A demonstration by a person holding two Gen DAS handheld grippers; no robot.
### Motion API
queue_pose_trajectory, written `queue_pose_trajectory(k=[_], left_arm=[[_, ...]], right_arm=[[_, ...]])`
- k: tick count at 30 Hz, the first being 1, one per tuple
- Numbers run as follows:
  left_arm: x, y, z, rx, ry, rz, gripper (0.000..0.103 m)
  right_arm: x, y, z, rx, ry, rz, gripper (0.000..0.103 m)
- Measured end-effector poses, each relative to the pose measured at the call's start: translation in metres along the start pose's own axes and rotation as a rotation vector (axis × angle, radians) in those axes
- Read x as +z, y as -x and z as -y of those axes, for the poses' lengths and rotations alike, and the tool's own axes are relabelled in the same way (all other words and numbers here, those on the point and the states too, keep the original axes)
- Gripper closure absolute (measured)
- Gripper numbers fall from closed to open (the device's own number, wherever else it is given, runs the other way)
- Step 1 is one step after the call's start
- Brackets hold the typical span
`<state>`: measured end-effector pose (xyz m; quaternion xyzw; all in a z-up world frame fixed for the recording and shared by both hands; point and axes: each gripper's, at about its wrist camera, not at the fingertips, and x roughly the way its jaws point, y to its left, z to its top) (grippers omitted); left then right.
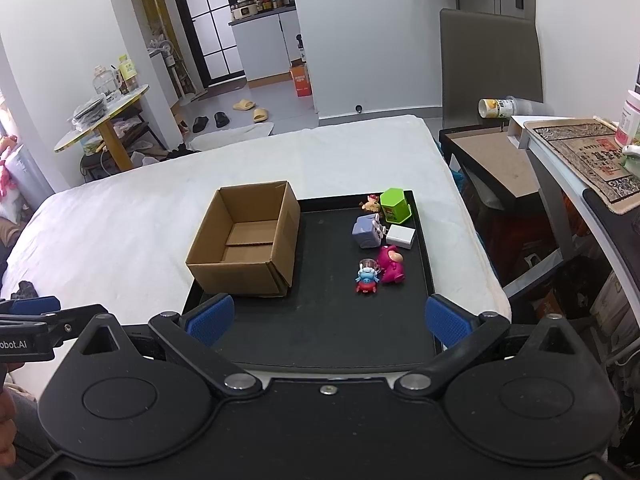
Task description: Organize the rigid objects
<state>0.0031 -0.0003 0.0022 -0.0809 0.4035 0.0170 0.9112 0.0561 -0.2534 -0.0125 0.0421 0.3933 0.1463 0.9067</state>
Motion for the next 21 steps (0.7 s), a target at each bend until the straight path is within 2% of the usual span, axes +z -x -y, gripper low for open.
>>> queue_pose_trajectory(k=[21], left_arm=[[0.0005, 0.0066, -0.0046, -0.007, 0.008, 0.021, 0.000]], right_arm=[[0.0004, 0.0047, -0.0020, -0.008, 0.008, 0.008, 0.000]])
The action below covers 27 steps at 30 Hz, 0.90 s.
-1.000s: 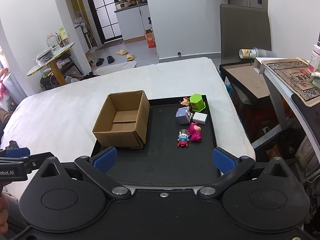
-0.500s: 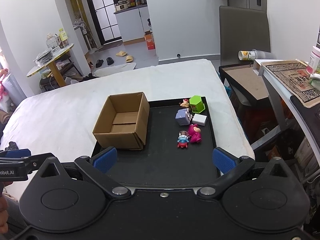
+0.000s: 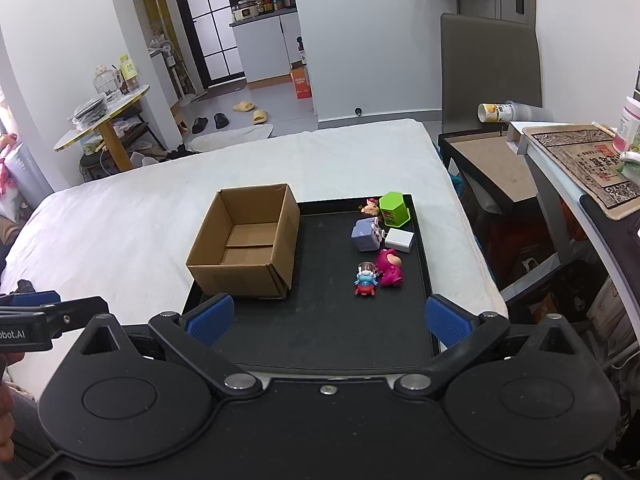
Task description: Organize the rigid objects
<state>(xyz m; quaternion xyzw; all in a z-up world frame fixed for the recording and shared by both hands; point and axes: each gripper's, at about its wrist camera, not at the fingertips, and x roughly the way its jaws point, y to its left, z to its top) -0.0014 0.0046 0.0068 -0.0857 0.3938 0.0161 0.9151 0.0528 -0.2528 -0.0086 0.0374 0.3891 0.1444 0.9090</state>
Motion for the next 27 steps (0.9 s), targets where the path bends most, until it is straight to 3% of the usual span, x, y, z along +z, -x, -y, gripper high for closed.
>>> queue_pose_trajectory(k=[27], left_arm=[[0.0028, 0.0006, -0.0003, -0.016, -0.006, -0.013, 0.000]], right_arm=[[0.0015, 0.0030, -0.0045, -0.001, 0.005, 0.003, 0.000]])
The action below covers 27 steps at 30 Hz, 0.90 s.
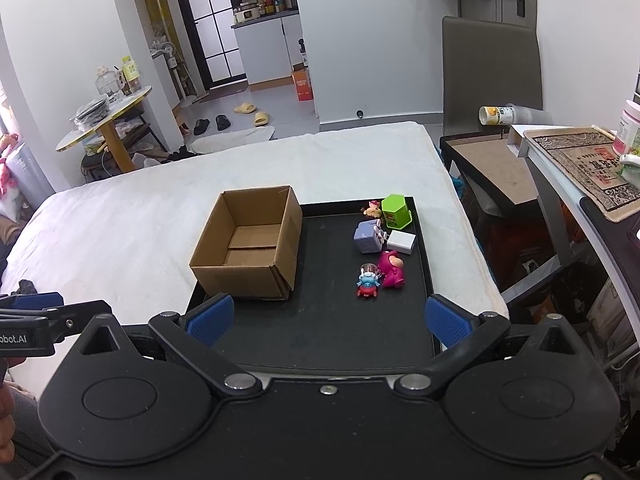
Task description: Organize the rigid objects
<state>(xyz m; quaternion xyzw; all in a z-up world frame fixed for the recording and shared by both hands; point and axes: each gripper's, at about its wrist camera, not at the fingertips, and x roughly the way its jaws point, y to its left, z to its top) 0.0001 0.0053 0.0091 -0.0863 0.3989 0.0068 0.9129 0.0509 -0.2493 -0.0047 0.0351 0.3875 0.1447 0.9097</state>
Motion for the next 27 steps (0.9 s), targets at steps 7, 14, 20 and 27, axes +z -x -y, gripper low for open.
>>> queue_pose_trajectory(k=[7, 14, 20, 27], left_arm=[[0.002, 0.001, 0.001, 0.021, -0.028, -0.005, 0.000], [0.009, 0.004, -0.011, 0.061, -0.013, 0.000, 0.000], [0.018, -0.005, -0.013, 0.074, -0.092, -0.044, 0.000], [0.030, -0.025, -0.030, 0.017, -0.019, -0.118, 0.000]], right_arm=[[0.001, 0.001, -0.006, 0.006, 0.018, 0.004, 0.000], [0.008, -0.007, -0.009, 0.005, 0.024, -0.002, 0.000], [0.009, -0.016, -0.009, 0.005, 0.036, -0.012, 0.000], [0.008, -0.033, -0.002, -0.006, 0.013, -0.036, 0.000]])
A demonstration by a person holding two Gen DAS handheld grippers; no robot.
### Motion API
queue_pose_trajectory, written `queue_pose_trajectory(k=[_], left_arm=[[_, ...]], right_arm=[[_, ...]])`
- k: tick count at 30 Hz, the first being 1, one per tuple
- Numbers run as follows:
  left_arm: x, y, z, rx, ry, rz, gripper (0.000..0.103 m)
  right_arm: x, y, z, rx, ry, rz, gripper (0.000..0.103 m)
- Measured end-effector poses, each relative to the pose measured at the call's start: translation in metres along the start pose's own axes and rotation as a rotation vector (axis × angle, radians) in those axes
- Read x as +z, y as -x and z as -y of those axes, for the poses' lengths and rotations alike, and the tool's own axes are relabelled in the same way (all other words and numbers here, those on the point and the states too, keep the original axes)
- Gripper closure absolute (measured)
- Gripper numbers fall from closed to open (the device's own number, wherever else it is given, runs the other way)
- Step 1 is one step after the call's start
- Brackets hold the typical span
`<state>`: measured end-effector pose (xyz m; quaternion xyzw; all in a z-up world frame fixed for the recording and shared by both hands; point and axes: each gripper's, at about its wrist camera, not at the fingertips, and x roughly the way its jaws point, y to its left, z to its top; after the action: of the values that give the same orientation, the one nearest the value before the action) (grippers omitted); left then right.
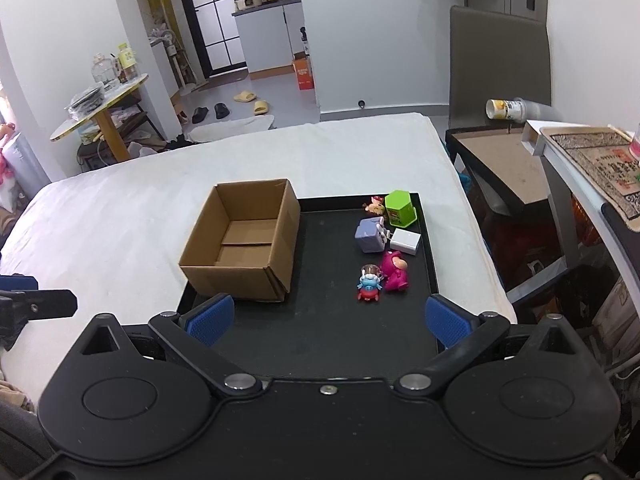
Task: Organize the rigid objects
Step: 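Move the right gripper down to the red-and-blue figure and close on it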
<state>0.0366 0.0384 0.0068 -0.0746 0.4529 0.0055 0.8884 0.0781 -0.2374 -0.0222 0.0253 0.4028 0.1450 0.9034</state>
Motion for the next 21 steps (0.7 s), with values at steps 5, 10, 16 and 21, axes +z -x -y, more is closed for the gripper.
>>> queue_pose_trajectory(k=[5, 10, 16, 21], left_arm=[[0.015, -0.012, -0.009, 0.007, -0.001, -0.033, 0.000], [0.031, -0.026, -0.019, 0.029, 0.009, -0.052, 0.001], [0.043, -0.040, -0.028, 0.055, 0.013, -0.028, 0.001], [0.051, -0.058, -0.037, 0.065, 0.022, -0.051, 0.002]], right_arm=[[0.000, -0.016, 0.008, -0.009, -0.023, -0.020, 0.000], [0.001, -0.031, 0.012, -0.004, -0.030, -0.033, 0.000], [0.004, -0.054, 0.018, -0.006, -0.046, -0.044, 0.000], [0.006, -0.074, 0.026, -0.008, -0.073, -0.047, 0.000]])
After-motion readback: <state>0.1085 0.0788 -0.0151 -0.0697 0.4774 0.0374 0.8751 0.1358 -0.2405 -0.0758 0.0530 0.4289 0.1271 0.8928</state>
